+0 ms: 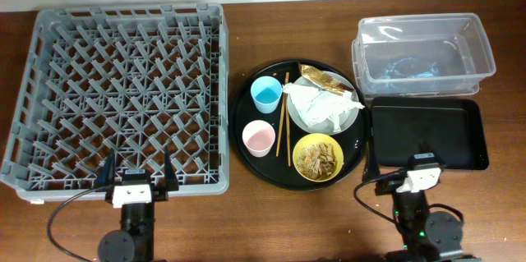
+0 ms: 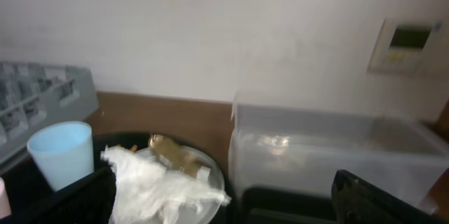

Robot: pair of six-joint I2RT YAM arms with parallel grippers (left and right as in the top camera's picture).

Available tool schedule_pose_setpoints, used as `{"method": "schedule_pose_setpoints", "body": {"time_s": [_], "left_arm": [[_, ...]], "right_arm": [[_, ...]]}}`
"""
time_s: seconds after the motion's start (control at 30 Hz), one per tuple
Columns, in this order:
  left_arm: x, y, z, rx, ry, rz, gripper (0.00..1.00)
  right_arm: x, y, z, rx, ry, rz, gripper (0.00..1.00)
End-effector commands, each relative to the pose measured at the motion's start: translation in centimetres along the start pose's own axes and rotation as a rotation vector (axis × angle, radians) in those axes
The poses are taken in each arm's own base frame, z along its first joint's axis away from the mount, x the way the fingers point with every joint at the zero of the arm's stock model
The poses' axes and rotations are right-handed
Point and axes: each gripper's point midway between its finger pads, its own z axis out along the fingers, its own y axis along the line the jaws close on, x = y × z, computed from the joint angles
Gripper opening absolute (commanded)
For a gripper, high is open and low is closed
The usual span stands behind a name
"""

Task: Sort waste into correct bins and load items into the dishwasher rack
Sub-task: 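Move the right gripper toward the white tissue on the plate, then grasp the white tissue with the right gripper and drop it into the clear bin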

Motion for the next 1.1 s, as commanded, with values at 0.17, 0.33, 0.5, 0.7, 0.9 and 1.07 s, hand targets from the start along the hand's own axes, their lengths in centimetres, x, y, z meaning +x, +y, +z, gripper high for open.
{"method": "schedule_pose_setpoints", "body": {"time_s": [0.17,0.33,0.5,0.7,0.9,1.07], "left_arm": [[-10.0,1.2,0.7,0.006,-0.049,0.005,0.99],[-12.4,1.7,5.1,0.039,0.145,-0.003,0.99],[-12.5,1.8,10.0,0.074,0.391,-0.013,0.99],[-6.0,1.1,15.5,0.112,0.660,-0.025,0.99],[-0.6,0.4,16.6,0.133,0.809,-0.031,0.99],[-0.1,0.3,16.7,0.135,0.824,-0.031,0.99]], "right_arm": [[-10.7,2.0,3.7,-0.157,0.048,-0.113,0.98],[-13.0,5.0,9.1,-0.364,0.337,-0.067,0.98],[-10.6,5.4,12.9,-0.402,0.711,-0.020,0.98],[-3.1,7.6,17.0,-0.502,1.005,0.089,0.98],[6.6,9.1,18.5,-0.430,1.237,-0.168,0.89],[13.4,10.9,19.8,-0.429,1.331,-0.239,0.85]]}}
